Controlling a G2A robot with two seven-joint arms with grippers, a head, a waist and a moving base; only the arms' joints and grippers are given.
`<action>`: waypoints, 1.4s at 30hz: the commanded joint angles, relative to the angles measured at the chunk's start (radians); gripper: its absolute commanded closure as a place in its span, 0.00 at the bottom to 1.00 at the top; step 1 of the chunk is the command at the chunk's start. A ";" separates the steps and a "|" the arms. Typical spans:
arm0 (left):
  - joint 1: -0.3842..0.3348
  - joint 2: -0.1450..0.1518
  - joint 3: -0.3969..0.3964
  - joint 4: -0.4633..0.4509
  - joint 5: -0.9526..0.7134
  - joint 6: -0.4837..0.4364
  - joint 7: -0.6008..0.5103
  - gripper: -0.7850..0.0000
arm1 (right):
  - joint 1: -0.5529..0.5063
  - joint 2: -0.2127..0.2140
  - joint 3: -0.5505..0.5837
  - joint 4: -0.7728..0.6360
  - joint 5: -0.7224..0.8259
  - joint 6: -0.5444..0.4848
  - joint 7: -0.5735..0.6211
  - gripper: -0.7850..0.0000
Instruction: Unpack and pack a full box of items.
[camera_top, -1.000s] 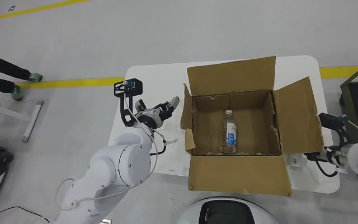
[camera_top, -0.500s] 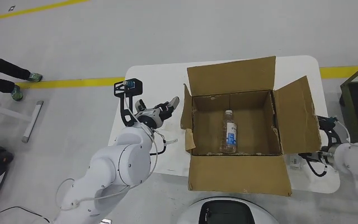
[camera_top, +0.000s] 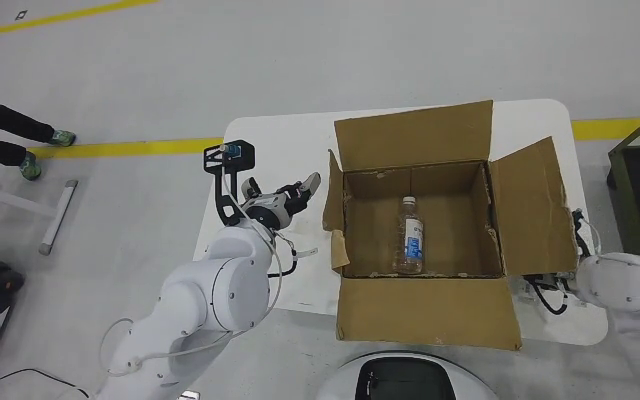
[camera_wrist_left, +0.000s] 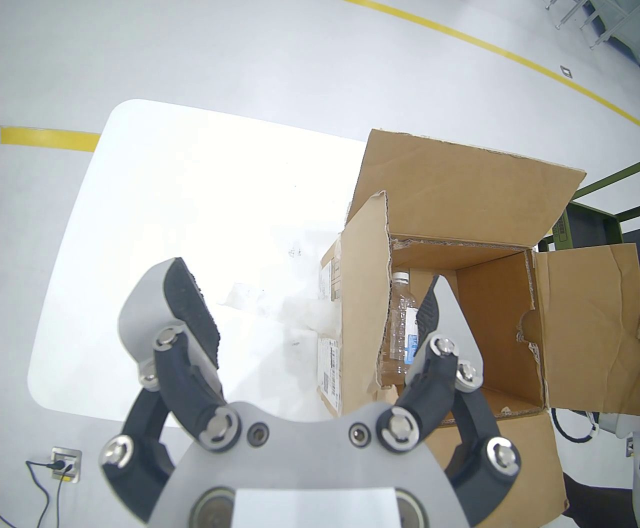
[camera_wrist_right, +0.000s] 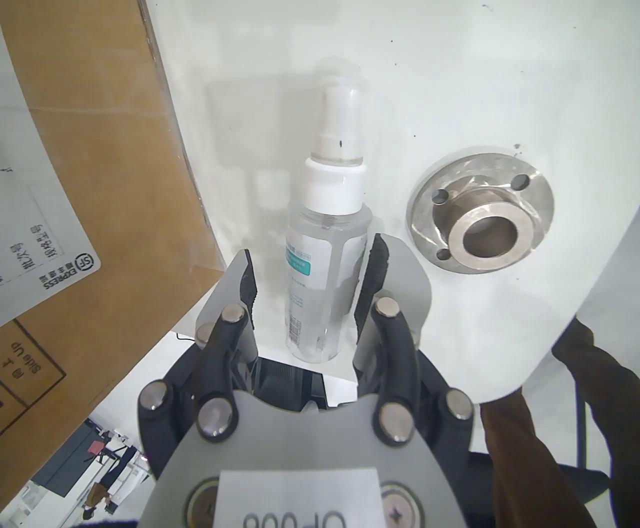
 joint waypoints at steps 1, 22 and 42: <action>0.000 0.000 0.000 0.000 0.000 0.000 0.000 0.00 | 0.003 0.001 -0.006 0.006 -0.003 -0.001 -0.001 0.43; 0.000 0.000 0.000 0.000 0.000 0.000 0.000 0.00 | -0.015 0.005 0.155 -0.013 0.166 -0.015 -0.127 1.00; 0.000 0.000 0.000 0.000 0.000 0.000 0.000 0.00 | -0.037 0.000 0.493 -0.371 0.744 -0.167 -0.359 1.00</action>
